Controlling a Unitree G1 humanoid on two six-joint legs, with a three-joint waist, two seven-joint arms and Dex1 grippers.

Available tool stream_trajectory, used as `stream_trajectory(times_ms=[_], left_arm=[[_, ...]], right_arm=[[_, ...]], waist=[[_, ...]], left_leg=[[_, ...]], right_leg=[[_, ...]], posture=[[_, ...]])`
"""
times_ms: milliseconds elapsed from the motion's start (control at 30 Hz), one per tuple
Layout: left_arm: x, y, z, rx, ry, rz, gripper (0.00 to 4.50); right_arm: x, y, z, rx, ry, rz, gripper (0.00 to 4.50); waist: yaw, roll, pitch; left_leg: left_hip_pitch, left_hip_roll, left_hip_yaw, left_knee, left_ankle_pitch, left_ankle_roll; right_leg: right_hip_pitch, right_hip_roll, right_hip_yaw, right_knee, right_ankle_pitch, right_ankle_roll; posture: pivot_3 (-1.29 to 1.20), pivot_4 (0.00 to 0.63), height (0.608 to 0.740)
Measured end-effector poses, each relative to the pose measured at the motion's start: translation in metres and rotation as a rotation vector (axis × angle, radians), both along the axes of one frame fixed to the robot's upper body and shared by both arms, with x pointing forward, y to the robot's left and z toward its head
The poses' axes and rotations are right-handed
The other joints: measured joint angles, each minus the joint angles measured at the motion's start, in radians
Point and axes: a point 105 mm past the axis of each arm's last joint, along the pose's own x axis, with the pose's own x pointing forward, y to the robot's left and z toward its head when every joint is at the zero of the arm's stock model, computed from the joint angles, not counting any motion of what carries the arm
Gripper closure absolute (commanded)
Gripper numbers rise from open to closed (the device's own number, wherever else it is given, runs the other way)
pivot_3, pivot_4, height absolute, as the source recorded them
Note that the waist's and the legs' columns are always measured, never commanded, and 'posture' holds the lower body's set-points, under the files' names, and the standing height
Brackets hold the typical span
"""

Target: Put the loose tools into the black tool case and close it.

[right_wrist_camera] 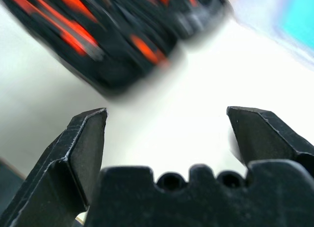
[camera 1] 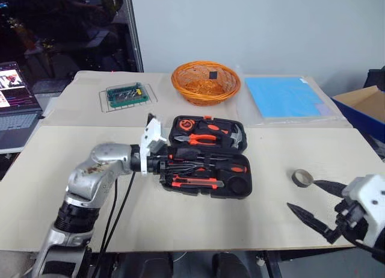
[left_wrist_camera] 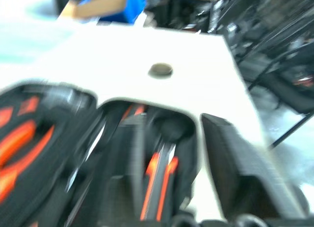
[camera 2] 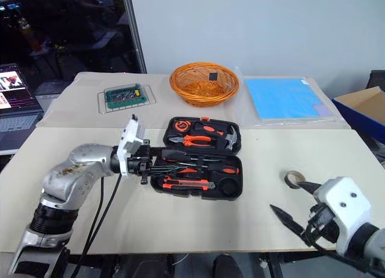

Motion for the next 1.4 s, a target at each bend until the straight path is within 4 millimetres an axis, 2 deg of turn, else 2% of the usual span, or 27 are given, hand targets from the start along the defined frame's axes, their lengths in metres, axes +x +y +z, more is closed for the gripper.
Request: stream_trajectory(times_ms=[100, 133, 267, 400, 533, 600, 700, 833, 933, 967, 1000, 1200, 1300, 1400], left_arm=[[-0.01, -0.011, 0.01, -0.011, 0.023, -0.049, 0.03], [-0.012, -0.014, 0.011, -0.01, 0.027, -0.061, 0.0], [-0.018, -0.027, 0.014, 0.025, 0.026, -0.096, 0.0], [-0.017, -0.031, 0.017, 0.04, 0.009, -0.09, 0.0], [-0.015, -0.036, 0.016, 0.046, 0.007, -0.064, 0.0], [-0.015, -0.035, 0.016, 0.047, 0.004, -0.058, 0.0], [-0.014, -0.034, 0.016, 0.054, -0.001, -0.037, 0.0], [-0.012, -0.027, 0.011, 0.053, 0.012, 0.001, 0.0], [-0.011, -0.022, 0.008, 0.044, 0.019, 0.03, 0.0], [-0.011, -0.021, 0.008, 0.038, 0.016, 0.032, 0.0], [-0.012, -0.021, 0.007, 0.035, 0.016, 0.033, 0.0], [-0.013, -0.013, 0.0, 0.038, 0.022, 0.047, 0.0], [-0.013, -0.006, -0.001, 0.041, 0.025, 0.064, 0.0], [-0.015, 0.008, -0.006, 0.062, 0.046, 0.09, 0.0]], right_arm=[[0.017, -0.019, -0.014, 0.012, 0.092, -0.081, 0.73], [0.019, -0.022, -0.017, 0.018, 0.113, -0.094, 1.04], [0.053, -0.033, -0.02, -0.014, 0.151, -0.115, 1.04], [0.076, -0.039, -0.027, -0.006, 0.181, -0.142, 1.04], [0.097, -0.044, -0.043, -0.01, 0.247, -0.16, 1.04], [0.099, -0.044, -0.05, -0.014, 0.275, -0.155, 1.04], [0.104, -0.043, -0.061, -0.013, 0.32, -0.15, 1.72], [0.108, -0.046, -0.068, -0.03, 0.345, -0.145, 3.11], [0.111, -0.045, -0.067, -0.041, 0.329, -0.126, 4.11], [0.112, -0.044, -0.065, -0.036, 0.325, -0.112, 4.42], [0.112, -0.042, -0.064, -0.033, 0.322, -0.102, 4.48], [0.1, -0.022, -0.043, -0.023, 0.274, 0.036, 4.48], [0.093, 0.006, -0.026, -0.028, 0.244, 0.152, 4.48], [0.091, 0.046, -0.007, -0.014, 0.195, 0.289, 4.48]], waist=[[-0.007, -0.004, 0.003], [-0.007, -0.004, 0.003], [-0.018, -0.004, 0.008], [-0.018, -0.005, 0.009], [-0.019, -0.005, 0.01], [-0.019, -0.005, 0.01], [-0.017, -0.005, 0.01], [-0.019, -0.005, 0.01], [-0.019, -0.005, 0.01], [-0.019, -0.004, 0.01], [-0.019, -0.004, 0.01], [-0.017, -0.004, 0.01], [-0.023, -0.004, 0.01], [-0.033, -0.004, 0.011]], left_leg=[[0.001, 0.0, -0.001, 0.0, 0.0, 0.0], [0.001, 0.0, -0.001, 0.0, 0.0, 0.0], [-0.001, -0.001, -0.001, 0.0, 0.0, 0.0], [-0.004, -0.001, -0.004, -0.002, -0.001, 0.001], [-0.007, -0.003, -0.004, -0.002, -0.001, 0.002], [-0.01, -0.003, -0.004, -0.002, -0.001, 0.002], [-0.015, -0.004, -0.004, -0.001, -0.001, 0.003], [-0.015, -0.004, -0.004, -0.001, -0.001, 0.003], [-0.015, -0.004, -0.004, -0.001, -0.001, 0.002], [-0.015, -0.004, -0.004, -0.001, -0.001, 0.002], [-0.015, -0.004, -0.004, -0.001, -0.001, 0.002], [-0.014, -0.003, -0.004, -0.001, -0.001, 0.002], [-0.014, -0.002, -0.004, -0.001, -0.001, 0.002], [-0.012, 0.001, -0.003, -0.001, -0.001, 0.002]], right_leg=[[0.001, 0.0, 0.0, -0.001, 0.0, 0.0], [0.001, 0.001, 0.0, -0.001, 0.0, 0.0], [-0.001, 0.001, 0.001, 0.0, 0.0, 0.0], [-0.002, 0.003, 0.001, 0.0, -0.002, 0.001], [-0.006, 0.003, 0.001, 0.001, 0.001, 0.006], [-0.01, 0.003, 0.001, 0.002, 0.002, 0.006], [-0.015, 0.003, 0.002, 0.004, 0.004, 0.004], [-0.015, 0.003, 0.002, 0.004, 0.004, 0.004], [-0.015, 0.003, 0.002, 0.005, 0.004, 0.005], [-0.015, 0.003, 0.002, 0.005, 0.004, 0.005], [-0.015, 0.003, 0.002, 0.005, 0.004, 0.005], [-0.015, 0.003, 0.002, 0.006, 0.004, 0.005], [-0.015, 0.004, 0.002, 0.006, 0.003, 0.005], [-0.015, 0.007, 0.003, 0.006, 0.003, 0.006]], posture=[[0.0, 0.15, 0.74], [0.0, 0.15, 0.74], [0.0, 0.15, 0.74], [0.0, 0.15, 0.74], [0.0, 0.15, 0.74], [0.0, 0.15, 0.74], [0.0, 0.15, 0.74], [0.0, 0.15, 0.74], [0.0, 0.15, 0.74], [0.0, 0.15, 0.74], [0.0, 0.15, 0.74], [0.0, 0.15, 0.74], [0.0, 0.15, 0.74], [0.0, 0.15, 0.74]])
